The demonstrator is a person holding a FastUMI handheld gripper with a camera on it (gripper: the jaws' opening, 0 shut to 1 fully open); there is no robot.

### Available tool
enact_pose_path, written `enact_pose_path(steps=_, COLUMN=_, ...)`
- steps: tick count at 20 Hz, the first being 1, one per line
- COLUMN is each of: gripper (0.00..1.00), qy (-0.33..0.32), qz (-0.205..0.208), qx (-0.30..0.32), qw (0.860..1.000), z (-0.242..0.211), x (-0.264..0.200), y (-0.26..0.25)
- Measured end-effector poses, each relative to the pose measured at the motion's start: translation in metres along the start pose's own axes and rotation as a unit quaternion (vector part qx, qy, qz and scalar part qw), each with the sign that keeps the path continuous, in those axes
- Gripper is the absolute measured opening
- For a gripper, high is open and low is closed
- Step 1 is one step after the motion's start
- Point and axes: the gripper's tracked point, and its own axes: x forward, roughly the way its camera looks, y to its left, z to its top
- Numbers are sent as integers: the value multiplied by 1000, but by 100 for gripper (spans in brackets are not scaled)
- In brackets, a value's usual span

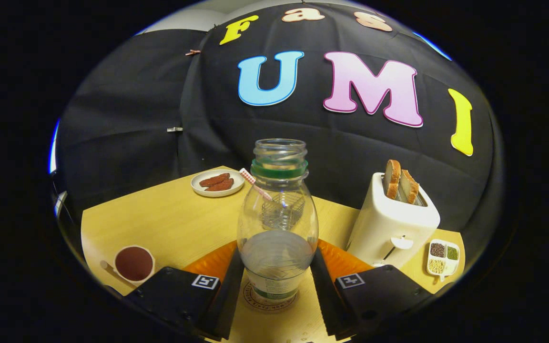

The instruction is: Take the bottle from table, then pour the juice into the cup, finally place the bottle on the coaster

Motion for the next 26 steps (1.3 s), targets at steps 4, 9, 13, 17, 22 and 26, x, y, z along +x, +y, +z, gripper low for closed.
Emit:
enact_pose_path(steps=4, gripper=75, qy=8, qz=7, qx=6, qw=1000, z=-13, x=3, y=7)
enact_pose_path(steps=9, gripper=77, qy=4, qz=7, qx=10, qw=1000, z=-9, x=4, y=6)
enact_pose_path(steps=13, gripper=91, qy=6, qz=5, qx=5, qw=1000, z=-7, x=-10, y=2)
enact_pose_path(steps=17, gripper=98, qy=-1, qz=2, qx=-2, qw=1000, z=-1, x=-17, y=-1)
enact_pose_path(steps=22, gripper=98, qy=-13, qz=-12, qx=-4, qw=1000, z=6, x=-58, y=-6)
enact_pose_path(steps=26, gripper=98, qy=-41, qz=-49, qx=-20, qw=998, z=35, x=-113, y=-22)
